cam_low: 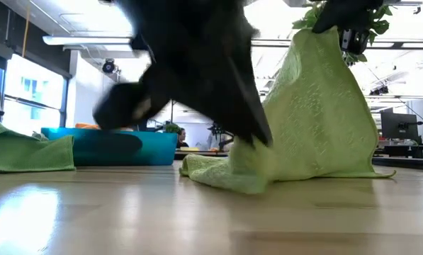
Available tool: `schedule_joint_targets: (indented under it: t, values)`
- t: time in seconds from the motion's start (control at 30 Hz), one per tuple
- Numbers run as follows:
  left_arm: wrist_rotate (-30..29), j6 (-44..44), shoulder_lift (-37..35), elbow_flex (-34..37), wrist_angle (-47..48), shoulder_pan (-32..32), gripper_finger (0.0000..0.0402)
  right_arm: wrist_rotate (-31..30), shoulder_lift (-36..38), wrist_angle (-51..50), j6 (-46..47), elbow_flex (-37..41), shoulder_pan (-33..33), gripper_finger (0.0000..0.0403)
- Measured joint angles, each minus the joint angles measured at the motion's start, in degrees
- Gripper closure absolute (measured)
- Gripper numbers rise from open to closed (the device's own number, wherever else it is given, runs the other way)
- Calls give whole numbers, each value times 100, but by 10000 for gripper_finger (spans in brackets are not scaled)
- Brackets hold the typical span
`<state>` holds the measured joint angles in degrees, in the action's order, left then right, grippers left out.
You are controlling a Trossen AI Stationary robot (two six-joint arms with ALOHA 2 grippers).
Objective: Fold microfiber towels
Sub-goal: Fold the right green microfiber cloth
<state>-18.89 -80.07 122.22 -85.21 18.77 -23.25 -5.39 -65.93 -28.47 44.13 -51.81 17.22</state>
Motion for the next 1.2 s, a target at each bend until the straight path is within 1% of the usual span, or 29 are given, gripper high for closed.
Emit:
schedule_joint_targets:
  t: [0.1,0.27,0.33,0.43,0.5,0.63,0.7,0.77,0.87,0.93,1.07,1.13,1.2]
  values:
    - [206,273,-357,0,299,-30,398,335,0,-2,-181,0,37,403]
    - [429,774,-1117,0,1306,-42,400,1064,1,16,-606,0,253,403]
    - [487,964,-1459,0,1716,-26,401,1192,0,24,-758,-30,347,403]
    - [478,1336,-1969,-2,2281,51,401,1150,0,-143,-1023,-290,437,403]
    - [474,1657,-2312,-2,2657,144,401,863,0,-401,-1249,-610,466,403]
    - [431,2330,-2900,-7,3412,394,401,-249,0,-1389,-1542,-1352,470,403]
    - [427,2773,-3128,-9,3689,543,401,-709,2,-1905,-1627,-1650,431,403]
    - [412,3338,-3298,-9,3814,691,401,-1028,2,-2233,-1837,-1909,404,403]
    - [291,4344,-3519,-9,3887,924,401,-1350,2,-2361,-2397,-2138,342,403]
    - [61,4947,-3615,-13,3888,1083,401,-1587,0,-2360,-2829,-2229,297,403]
    - [-419,5969,-3727,-116,3954,1396,401,-2331,0,-2293,-3305,-2308,162,403]
    - [-785,6483,-3727,-305,4244,1514,401,-2553,0,-2215,-3551,-2323,60,403]
    - [-1265,6987,-3714,-560,4328,1620,402,-2691,-1,-2167,-3804,-2326,-84,403]
